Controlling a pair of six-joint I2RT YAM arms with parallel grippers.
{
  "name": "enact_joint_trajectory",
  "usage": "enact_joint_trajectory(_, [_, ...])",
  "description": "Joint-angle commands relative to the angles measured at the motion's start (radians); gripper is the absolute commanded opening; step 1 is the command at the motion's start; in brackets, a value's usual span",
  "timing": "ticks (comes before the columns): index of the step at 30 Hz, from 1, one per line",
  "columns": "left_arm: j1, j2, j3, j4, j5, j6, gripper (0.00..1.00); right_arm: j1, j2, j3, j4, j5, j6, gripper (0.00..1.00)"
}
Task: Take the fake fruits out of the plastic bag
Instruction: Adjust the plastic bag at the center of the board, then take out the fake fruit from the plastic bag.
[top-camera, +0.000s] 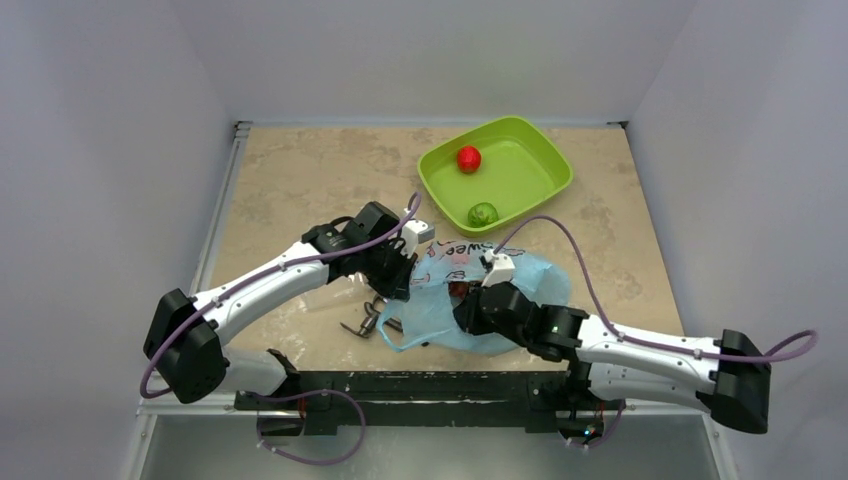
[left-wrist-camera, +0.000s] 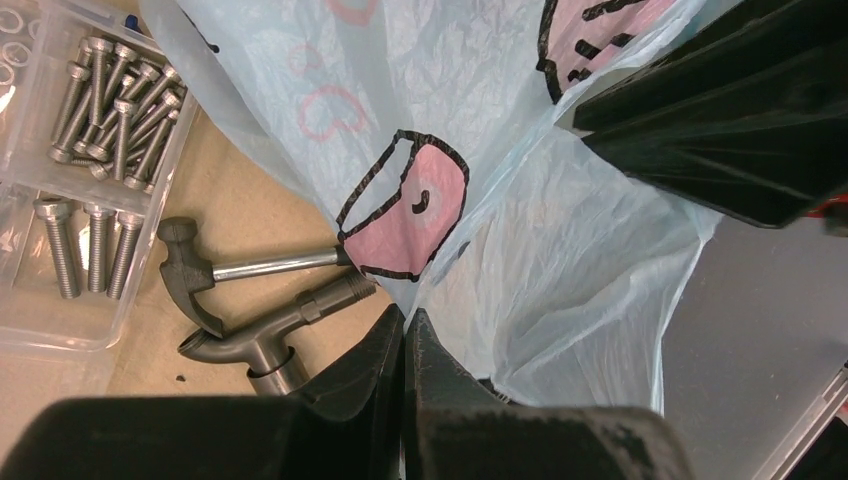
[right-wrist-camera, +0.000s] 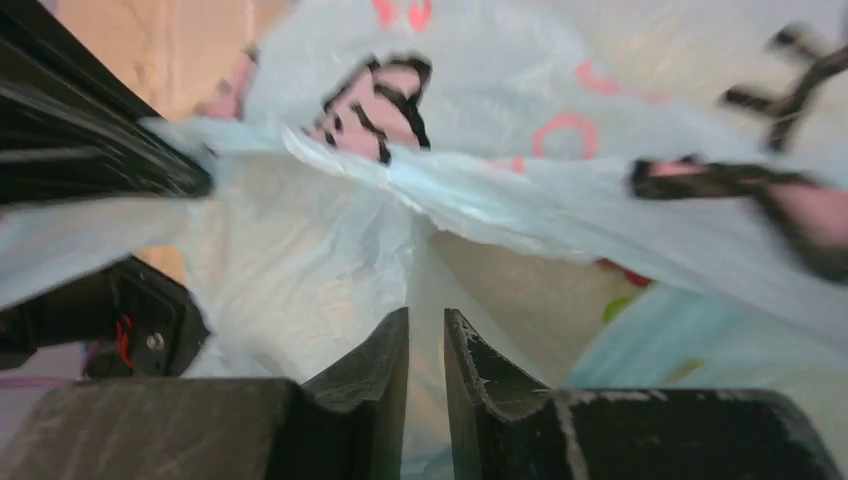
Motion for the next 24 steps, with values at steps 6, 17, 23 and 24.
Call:
enact_joint_trajectory(6, [-0.002, 0.004, 0.03, 0.004, 0.026, 0.015, 0.0, 0.003, -0.073, 0.135, -0.101, 0.315, -0.161, 0.4])
enact_joint_trajectory(17, [-0.002, -0.003, 0.029, 0.005, 0.028, 0.014, 0.0, 0.003, 0.181, 0.273, -0.085, 0.488, -0.352, 0.61])
enact_joint_trajectory(23, [-0.002, -0.002, 0.029, 0.005, 0.031, 0.012, 0.0, 0.002, 0.314, 0.335, -0.096, 0.551, -0.35, 0.66])
enact_joint_trajectory(24, [-0.003, -0.003, 0.029, 0.005, 0.033, 0.012, 0.0, 0.002, 0.332, 0.341, -0.093, 0.56, -0.353, 0.65])
